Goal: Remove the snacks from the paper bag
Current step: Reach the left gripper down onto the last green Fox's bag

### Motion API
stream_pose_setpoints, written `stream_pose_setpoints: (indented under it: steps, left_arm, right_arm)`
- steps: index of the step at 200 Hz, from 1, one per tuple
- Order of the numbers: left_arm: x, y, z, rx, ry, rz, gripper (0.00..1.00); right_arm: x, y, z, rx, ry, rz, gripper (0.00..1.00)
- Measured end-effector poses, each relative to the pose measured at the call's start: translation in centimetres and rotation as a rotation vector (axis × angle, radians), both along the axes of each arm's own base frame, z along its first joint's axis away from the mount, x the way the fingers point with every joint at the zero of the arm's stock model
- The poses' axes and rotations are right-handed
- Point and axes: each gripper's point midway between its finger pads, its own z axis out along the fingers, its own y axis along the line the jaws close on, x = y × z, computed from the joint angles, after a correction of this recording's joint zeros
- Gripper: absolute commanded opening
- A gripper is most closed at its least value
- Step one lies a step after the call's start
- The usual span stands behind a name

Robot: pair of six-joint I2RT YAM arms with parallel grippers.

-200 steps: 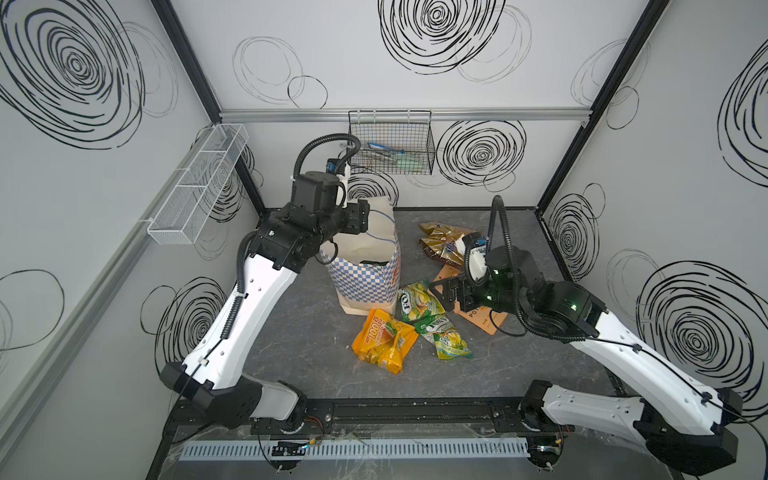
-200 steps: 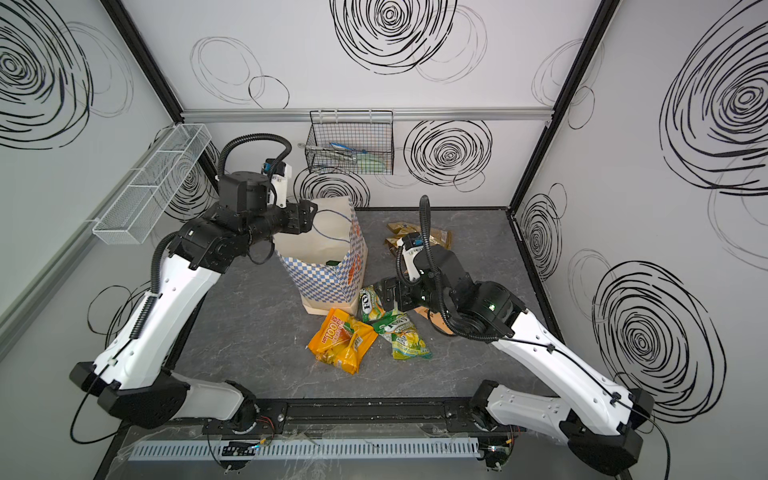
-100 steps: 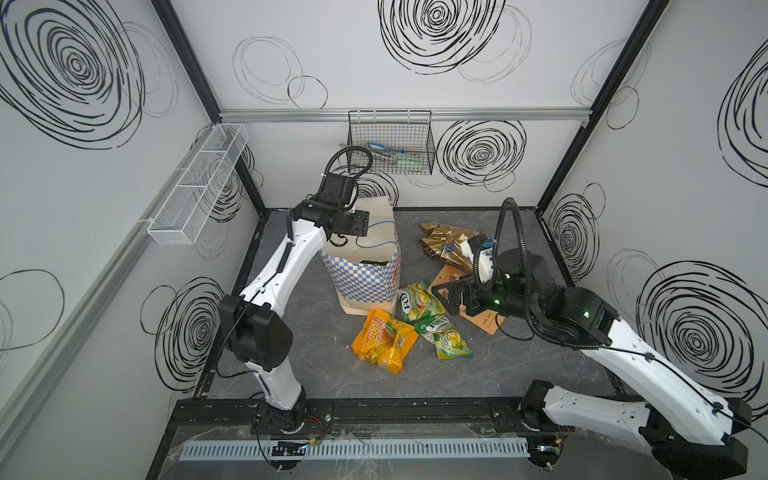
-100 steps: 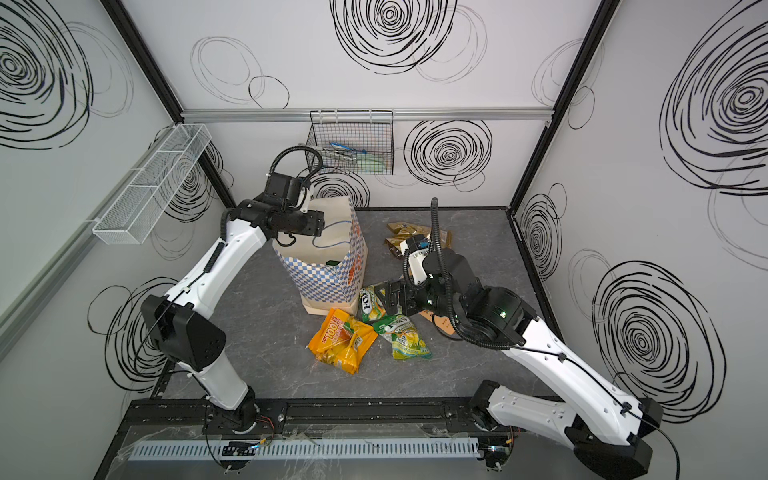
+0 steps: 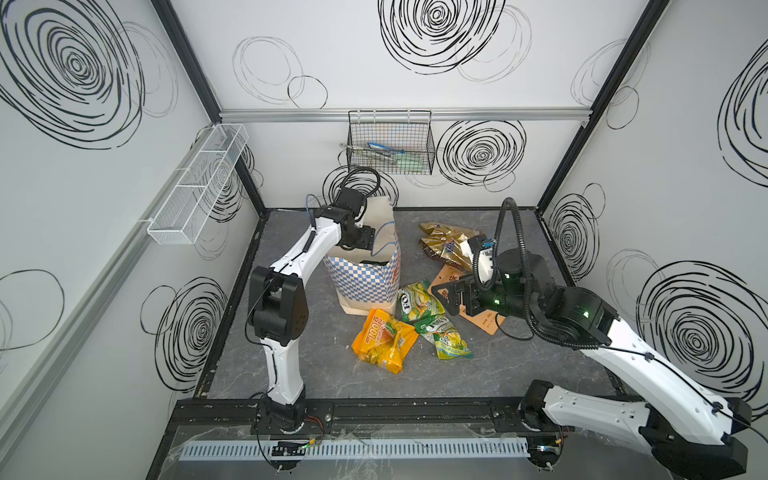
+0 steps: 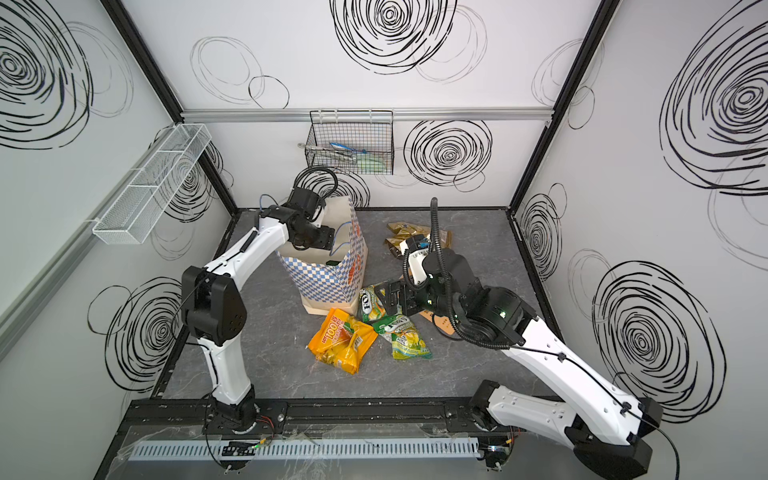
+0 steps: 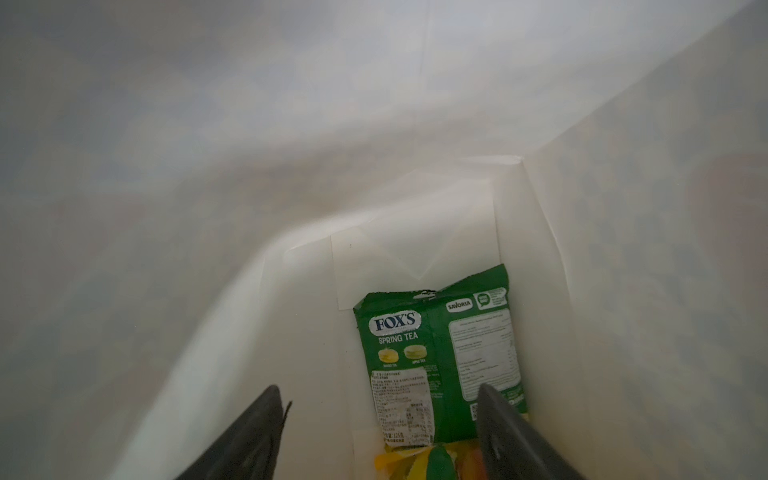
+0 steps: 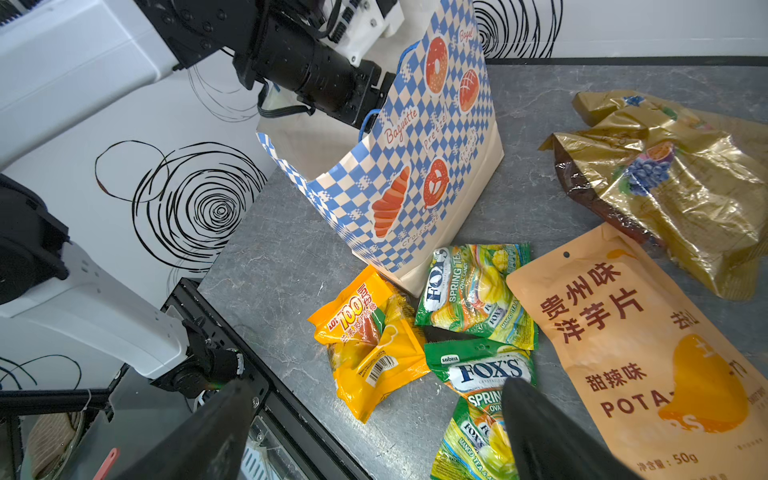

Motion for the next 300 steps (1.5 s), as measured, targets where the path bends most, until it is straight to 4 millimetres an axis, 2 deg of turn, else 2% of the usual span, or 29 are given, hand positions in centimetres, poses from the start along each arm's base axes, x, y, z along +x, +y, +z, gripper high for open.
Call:
stream_pose_setpoints:
  steps: [43, 89, 131, 150, 198, 300]
  left_arm:
    - [-0.1, 0.6, -2.7, 0.039, 0.028, 0.002, 0.91]
    - [-0.4, 3.2, -6.2, 0.164, 0.062, 0.051, 0.95]
    - [0.3, 4.1, -7.2, 0.174, 0.052, 0.076, 0.96]
    - [0.6, 4.3, -8.1, 0.172, 0.063, 0.08, 0.96]
    - [-0.6, 3.1, -12.7, 0.127, 0.186, 0.039, 0.96]
    - [-1.6, 0.7, -13.1, 0.008, 0.237, -0.017, 0.89]
  right_arm:
    - [0.0, -0.1, 0.1, 0.002, -0.002, 0.0, 0.97]
    - [-0.1, -0.1, 0.1, 0.004, -0.002, 0.001, 0.97]
    - [-0.1, -0.1, 0.1, 0.004, -0.002, 0.001, 0.97]
    - [-0.1, -0.1, 0.1, 0.004, -0.002, 0.001, 0.97]
    - [-0.1, -0.1, 0.1, 0.004, -0.002, 0.001, 0.97]
    - [-0.2, 0.0, 0.2, 0.01, 0.002, 0.004, 0.97]
